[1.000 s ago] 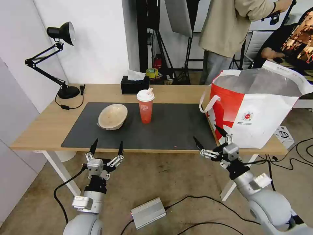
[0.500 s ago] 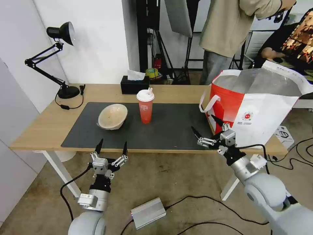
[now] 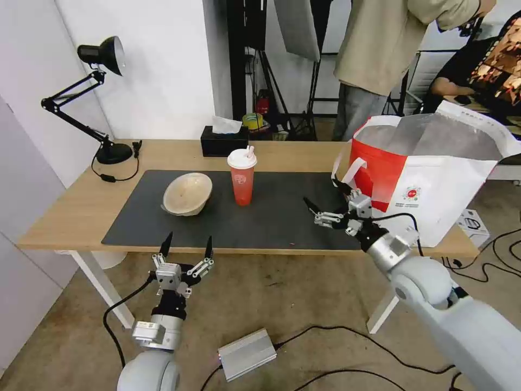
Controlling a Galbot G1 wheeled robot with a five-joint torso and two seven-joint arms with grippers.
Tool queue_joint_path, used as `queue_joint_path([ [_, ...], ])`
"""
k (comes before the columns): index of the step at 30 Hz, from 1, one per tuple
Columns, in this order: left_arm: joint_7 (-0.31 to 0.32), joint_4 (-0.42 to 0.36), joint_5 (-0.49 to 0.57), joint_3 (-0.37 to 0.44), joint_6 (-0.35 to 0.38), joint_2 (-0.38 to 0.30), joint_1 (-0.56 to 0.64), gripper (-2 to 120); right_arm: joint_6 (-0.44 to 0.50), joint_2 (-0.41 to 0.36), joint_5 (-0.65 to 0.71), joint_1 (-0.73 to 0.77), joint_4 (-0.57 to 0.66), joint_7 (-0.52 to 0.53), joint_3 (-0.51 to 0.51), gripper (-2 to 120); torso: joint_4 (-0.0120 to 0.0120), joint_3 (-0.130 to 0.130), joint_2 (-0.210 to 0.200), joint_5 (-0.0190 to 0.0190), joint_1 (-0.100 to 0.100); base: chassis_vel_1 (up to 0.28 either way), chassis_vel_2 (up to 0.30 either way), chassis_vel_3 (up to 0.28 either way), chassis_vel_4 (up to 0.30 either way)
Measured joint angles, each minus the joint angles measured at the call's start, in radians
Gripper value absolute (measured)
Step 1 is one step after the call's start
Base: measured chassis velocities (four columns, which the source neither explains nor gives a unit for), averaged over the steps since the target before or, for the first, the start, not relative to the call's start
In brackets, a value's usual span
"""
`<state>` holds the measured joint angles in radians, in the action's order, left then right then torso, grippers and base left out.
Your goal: Pick up the trash from the table and place it into the takeout bag.
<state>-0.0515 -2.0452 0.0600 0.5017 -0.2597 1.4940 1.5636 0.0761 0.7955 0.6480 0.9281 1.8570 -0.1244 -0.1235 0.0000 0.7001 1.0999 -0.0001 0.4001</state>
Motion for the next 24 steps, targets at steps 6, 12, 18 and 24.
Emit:
queue_joint_path([
  [6, 0.000, 0.000, 0.001, 0.013, 0.000, 0.001, 0.002, 100, -0.010, 0.013, 0.020, -0.072, -0.051, -0.003, 0.068, 100, 0.0000, 0.000, 0.000, 0.0001, 0.000, 0.000, 0.000, 0.000, 0.000],
  [12, 0.000, 0.000, 0.003, 0.023, 0.000, 0.003, 0.003, 100, -0.011, 0.035, 0.020, -0.152, -0.117, -0.006, 0.137, 100, 0.0000, 0.000, 0.000, 0.0000, 0.000, 0.000, 0.000, 0.000, 0.000],
  [18, 0.000, 0.005, 0.007, 0.034, -0.001, 0.005, 0.003, 100, -0.013, 0.062, 0.014, -0.210, -0.175, -0.016, 0.189, 100, 0.0001, 0.000, 0.000, 0.0000, 0.000, 0.000, 0.000, 0.000, 0.000],
  [24, 0.000, 0.016, 0.011, 0.038, -0.002, 0.004, -0.003, 100, -0.022, 0.093, 0.012, -0.256, -0.217, -0.025, 0.234, 100, 0.0000, 0.000, 0.000, -0.0001, 0.000, 0.000, 0.000, 0.000, 0.000],
])
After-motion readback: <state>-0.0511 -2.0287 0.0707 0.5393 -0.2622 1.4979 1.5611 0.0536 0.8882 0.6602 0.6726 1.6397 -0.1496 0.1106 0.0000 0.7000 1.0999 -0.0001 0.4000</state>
